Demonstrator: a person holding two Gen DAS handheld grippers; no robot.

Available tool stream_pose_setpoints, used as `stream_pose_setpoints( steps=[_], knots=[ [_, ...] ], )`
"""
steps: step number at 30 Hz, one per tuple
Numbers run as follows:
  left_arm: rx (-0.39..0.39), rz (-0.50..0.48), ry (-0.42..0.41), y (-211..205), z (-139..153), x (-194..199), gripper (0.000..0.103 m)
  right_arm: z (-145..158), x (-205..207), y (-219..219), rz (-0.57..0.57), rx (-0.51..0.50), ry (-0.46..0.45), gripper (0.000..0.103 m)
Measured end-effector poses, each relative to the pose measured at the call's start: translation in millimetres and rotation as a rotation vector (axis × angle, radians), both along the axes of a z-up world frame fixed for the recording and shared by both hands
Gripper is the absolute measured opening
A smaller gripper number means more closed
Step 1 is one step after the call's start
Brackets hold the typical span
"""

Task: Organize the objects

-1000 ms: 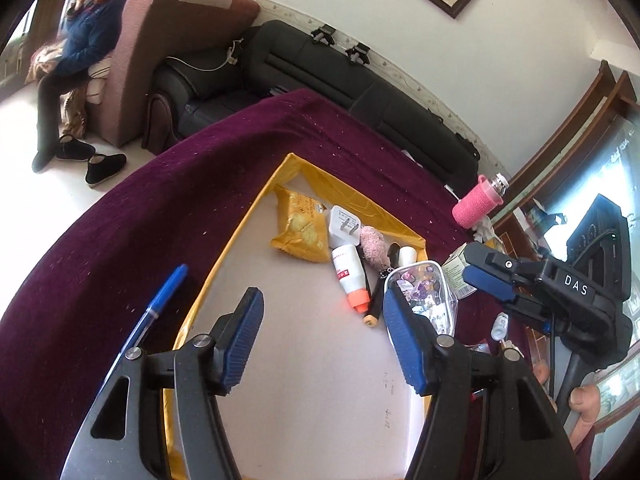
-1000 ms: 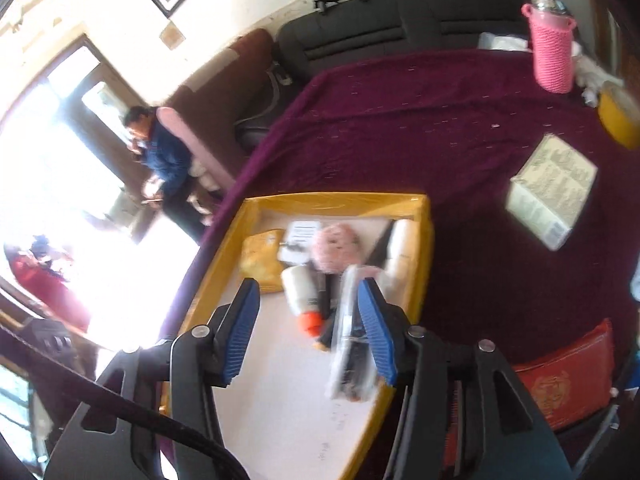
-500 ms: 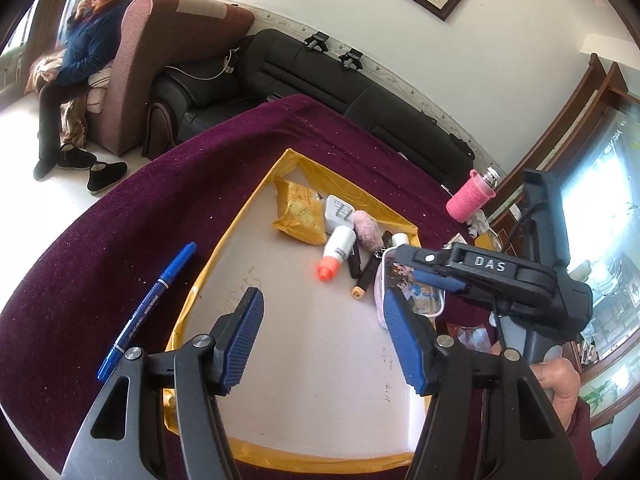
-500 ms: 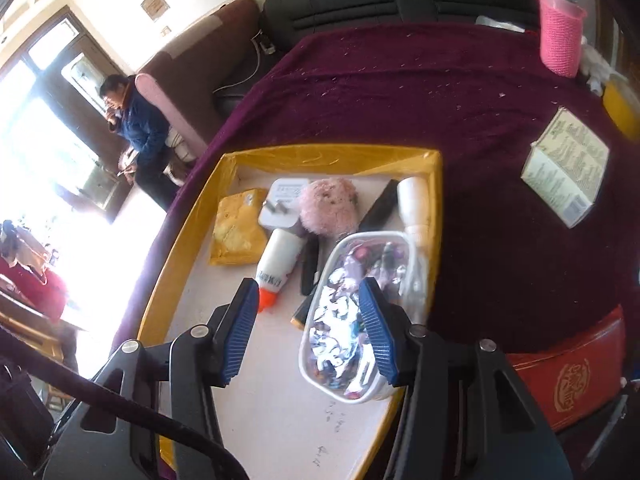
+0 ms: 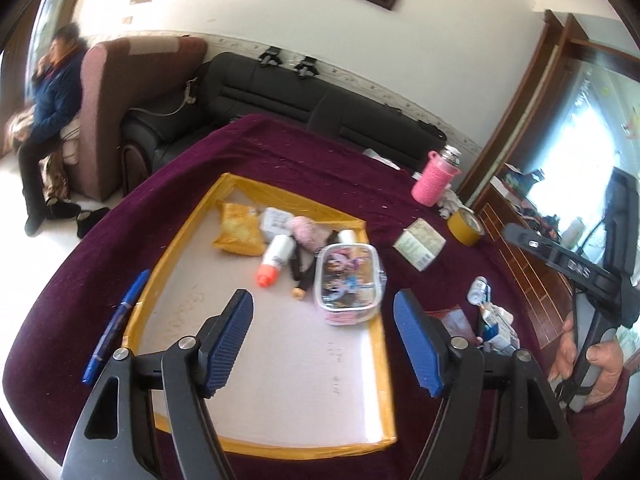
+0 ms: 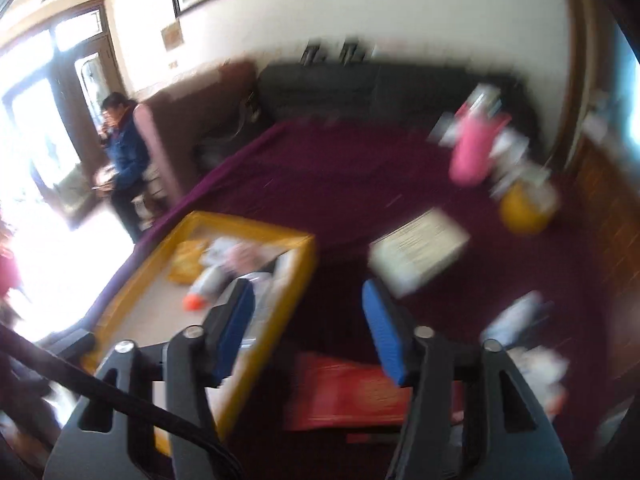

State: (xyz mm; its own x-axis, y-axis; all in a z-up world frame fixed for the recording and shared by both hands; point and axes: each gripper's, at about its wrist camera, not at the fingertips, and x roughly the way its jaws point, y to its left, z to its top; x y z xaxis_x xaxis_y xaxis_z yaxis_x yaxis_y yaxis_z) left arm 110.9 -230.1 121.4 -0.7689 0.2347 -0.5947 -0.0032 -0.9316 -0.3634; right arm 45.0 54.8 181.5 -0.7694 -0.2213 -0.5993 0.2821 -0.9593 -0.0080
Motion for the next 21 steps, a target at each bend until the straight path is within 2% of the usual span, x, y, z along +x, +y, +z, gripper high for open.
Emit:
stream_pose_setpoints(
  steps=[1,2,4,7,9,13,16,21],
  knots=[
    [-0.006,-0.023,-0.001,9.7,1.2,-2.2,0.067,0.5,9.6,26.8,-0.041,0.034,0.042,0.091],
    [-0.012,-0.043,-0.007,19.0,1.6,-4.6,0.068,-3.8,10.8,45.0,-0.089,0.065,0.021,0.092],
    [-0.021,-0.086,-0.026,39.9,-0.9,-10.1,0.068,-25.4,5.6,96.1,-0.24,0.113,-0.096,0.092],
    [-0.04,-0.155,-0.07,74.2,-7.3,-18.3,0.068,-59.9,4.8,167.9,-0.376,0.006,-0.21,0.092],
    [-0.062,-0.205,-0.098,97.0,-12.7,-22.0,0.068,-80.6,7.8,205.5,-0.46,-0.079,-0.252,0.092],
    [-0.096,-0.302,-0.148,143.2,-20.4,-30.6,0.067,-108.7,6.3,248.0,-0.535,-0.224,-0.271,0.092],
    [-0.102,-0.353,-0.168,173.6,-18.3,-43.6,0.067,-121.5,-1.7,261.1,-0.552,-0.322,-0.264,0.092],
    [-0.2,-0.406,-0.113,234.3,2.2,-85.2,0.067,-130.7,-7.3,273.2,-0.559,-0.426,-0.209,0.092]
  ],
)
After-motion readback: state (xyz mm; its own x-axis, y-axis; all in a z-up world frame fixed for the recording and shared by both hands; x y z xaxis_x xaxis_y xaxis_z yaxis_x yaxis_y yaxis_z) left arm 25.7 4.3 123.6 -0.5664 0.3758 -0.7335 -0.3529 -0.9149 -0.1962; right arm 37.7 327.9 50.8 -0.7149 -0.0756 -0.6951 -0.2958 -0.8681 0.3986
